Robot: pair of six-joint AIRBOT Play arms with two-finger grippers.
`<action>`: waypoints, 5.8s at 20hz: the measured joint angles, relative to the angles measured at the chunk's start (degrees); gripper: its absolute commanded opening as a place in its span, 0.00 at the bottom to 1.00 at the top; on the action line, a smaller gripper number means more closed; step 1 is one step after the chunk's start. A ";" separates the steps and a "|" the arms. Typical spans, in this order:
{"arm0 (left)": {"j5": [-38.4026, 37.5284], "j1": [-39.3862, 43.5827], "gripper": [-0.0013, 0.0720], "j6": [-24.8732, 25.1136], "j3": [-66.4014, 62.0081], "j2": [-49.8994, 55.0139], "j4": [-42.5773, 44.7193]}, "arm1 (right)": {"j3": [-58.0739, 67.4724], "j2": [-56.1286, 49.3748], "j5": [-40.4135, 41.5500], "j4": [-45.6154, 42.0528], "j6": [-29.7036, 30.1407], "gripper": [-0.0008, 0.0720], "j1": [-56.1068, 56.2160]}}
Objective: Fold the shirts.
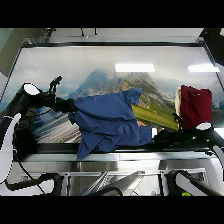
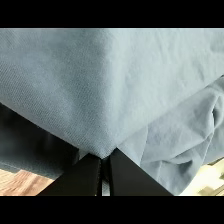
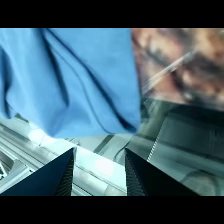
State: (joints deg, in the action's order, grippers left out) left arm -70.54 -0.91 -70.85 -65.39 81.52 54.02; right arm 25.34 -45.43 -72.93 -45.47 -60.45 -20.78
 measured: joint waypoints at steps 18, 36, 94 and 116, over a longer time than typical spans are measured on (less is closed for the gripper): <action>-2.19 -0.44 0.04 0.13 0.02 -4.44 0.02 | 17.53 -2.32 6.49 12.70 8.17 0.04 9.97; -1.86 -9.07 0.04 3.50 20.68 -27.34 -1.16 | 46.10 -10.29 8.46 10.99 4.87 0.04 11.43; 0.83 -8.17 0.04 16.92 0.74 3.69 -13.14 | 14.23 -22.21 28.39 24.28 -2.05 0.55 46.29; -10.19 -8.50 0.04 9.81 -28.37 -32.94 -11.10 | 58.27 17.46 17.00 7.41 6.10 0.04 29.16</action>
State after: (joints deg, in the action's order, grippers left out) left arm -80.73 -9.41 -61.04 -93.76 48.58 42.92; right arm 83.61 -27.97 -55.92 -38.06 -54.35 8.38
